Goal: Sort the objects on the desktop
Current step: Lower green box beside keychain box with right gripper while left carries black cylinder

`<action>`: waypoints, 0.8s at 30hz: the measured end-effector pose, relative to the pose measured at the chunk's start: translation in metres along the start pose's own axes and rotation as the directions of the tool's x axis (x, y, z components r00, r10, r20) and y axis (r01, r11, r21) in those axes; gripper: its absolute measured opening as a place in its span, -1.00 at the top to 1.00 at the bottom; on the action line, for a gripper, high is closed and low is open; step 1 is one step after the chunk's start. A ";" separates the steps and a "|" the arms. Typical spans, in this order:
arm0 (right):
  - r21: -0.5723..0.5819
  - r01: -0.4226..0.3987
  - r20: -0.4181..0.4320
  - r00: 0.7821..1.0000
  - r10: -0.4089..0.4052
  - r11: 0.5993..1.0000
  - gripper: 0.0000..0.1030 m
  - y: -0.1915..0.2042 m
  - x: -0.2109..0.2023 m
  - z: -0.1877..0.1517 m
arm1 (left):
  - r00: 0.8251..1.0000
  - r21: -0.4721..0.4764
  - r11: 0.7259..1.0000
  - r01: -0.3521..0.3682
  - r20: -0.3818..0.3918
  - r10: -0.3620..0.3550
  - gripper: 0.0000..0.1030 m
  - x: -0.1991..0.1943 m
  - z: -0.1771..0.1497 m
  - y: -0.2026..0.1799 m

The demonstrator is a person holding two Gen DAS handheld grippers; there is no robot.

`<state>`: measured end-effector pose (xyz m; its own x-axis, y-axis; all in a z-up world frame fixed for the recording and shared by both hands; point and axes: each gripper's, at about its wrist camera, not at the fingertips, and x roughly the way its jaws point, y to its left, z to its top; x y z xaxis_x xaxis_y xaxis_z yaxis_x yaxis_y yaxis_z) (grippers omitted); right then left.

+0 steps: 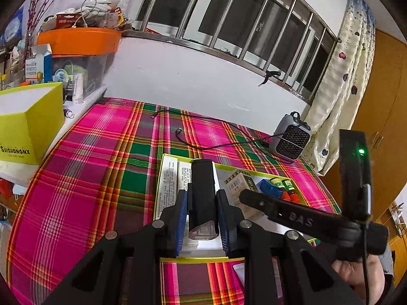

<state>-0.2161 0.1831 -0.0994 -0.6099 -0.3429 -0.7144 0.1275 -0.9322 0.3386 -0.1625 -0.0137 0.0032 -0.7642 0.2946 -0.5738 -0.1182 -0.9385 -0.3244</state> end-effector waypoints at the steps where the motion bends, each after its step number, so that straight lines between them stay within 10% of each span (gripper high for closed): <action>1: 0.009 -0.001 -0.005 1.000 0.001 1.000 0.37 -0.001 0.003 0.002 | 1.000 -0.003 1.000 -0.001 0.000 0.001 0.54 0.000 0.000 0.001; 24: 0.205 -0.071 -0.058 0.995 0.085 0.976 0.32 -0.012 0.048 0.020 | 1.000 -0.017 1.000 0.000 -0.003 0.000 0.54 0.000 -0.001 0.005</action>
<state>-0.2627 0.1807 -0.1252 -0.5507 -0.4270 -0.7172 0.0075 -0.8617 0.5073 -0.1623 -0.0181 0.0013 -0.7622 0.2950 -0.5762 -0.1070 -0.9353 -0.3373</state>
